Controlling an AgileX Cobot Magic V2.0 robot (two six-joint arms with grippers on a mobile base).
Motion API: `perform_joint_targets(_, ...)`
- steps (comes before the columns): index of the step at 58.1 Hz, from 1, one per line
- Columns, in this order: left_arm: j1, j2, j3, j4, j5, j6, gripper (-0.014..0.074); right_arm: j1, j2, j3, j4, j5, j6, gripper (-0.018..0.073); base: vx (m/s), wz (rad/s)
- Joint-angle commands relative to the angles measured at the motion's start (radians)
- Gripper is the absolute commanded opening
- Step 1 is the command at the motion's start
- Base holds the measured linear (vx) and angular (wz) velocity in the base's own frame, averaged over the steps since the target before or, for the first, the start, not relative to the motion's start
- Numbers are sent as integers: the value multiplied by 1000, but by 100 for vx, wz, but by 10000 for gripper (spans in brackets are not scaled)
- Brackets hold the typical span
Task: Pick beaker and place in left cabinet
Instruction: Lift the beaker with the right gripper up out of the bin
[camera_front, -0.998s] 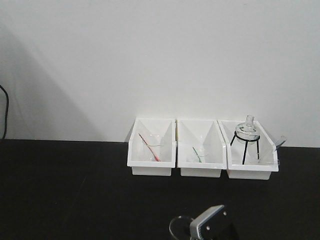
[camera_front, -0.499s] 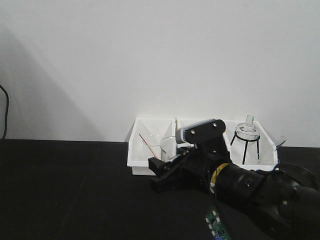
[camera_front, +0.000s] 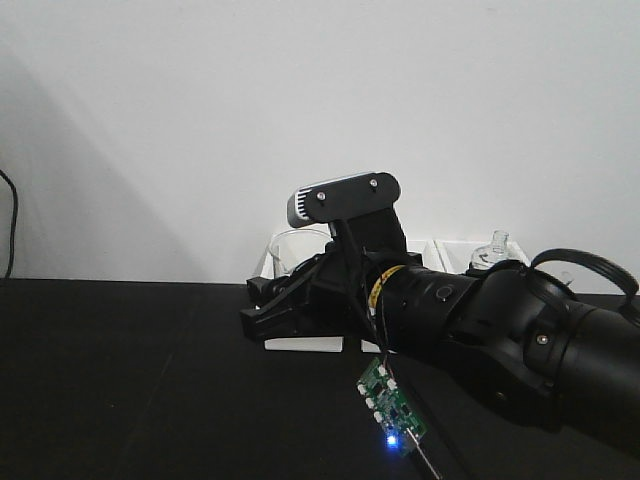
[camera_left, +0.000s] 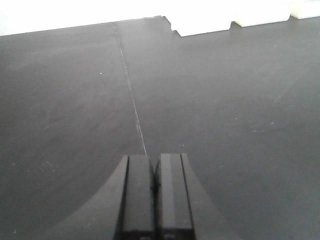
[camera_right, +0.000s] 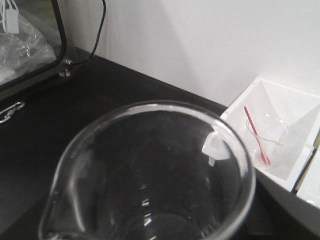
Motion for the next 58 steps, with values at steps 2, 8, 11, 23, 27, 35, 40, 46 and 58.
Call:
perform_joint_targets(2, -6, -10, -19, -11, -82, -1, -6, 0, -43, -39, -6, -63, -4, 92, 0, 0)
perform_joint_targets(8, -6, -10, -19, -11, -82, -1, -6, 0, -42, -39, -6, -63, -4, 48, 0, 0)
perform_joint_targets(11, -6, -10, -19, -11, -82, -1, -6, 0, -42, -39, -6, -63, -4, 32, 0, 0)
perform_joint_targets(23, -6, -10, -19, -11, -82, -1, -6, 0, -42, -39, -6, -63, -4, 8, 0, 0)
perform_joint_targets(27, -6, -10, -19, -11, -82, -1, -6, 0, -42, -39, -6, -63, -4, 8, 0, 0)
perform_joint_targets(35, -6, -10, -19, -11, -82, -1, -6, 0, -42, -39, -6, -63, -4, 9, 0, 0)
perform_joint_targets(40, -6, -10, -19, -11, -82, -1, -6, 0, -42, -39, -6, -63, -4, 9, 0, 0)
perform_joint_targets(46, -6, -10, -19, -11, -82, -1, -6, 0, -42, -39, -6, -63, -4, 9, 0, 0)
perform_joint_targets(58, -6, -10, -19, -11, -82, -1, -6, 0, -42, -39, -6, -62, -4, 9, 0, 0)
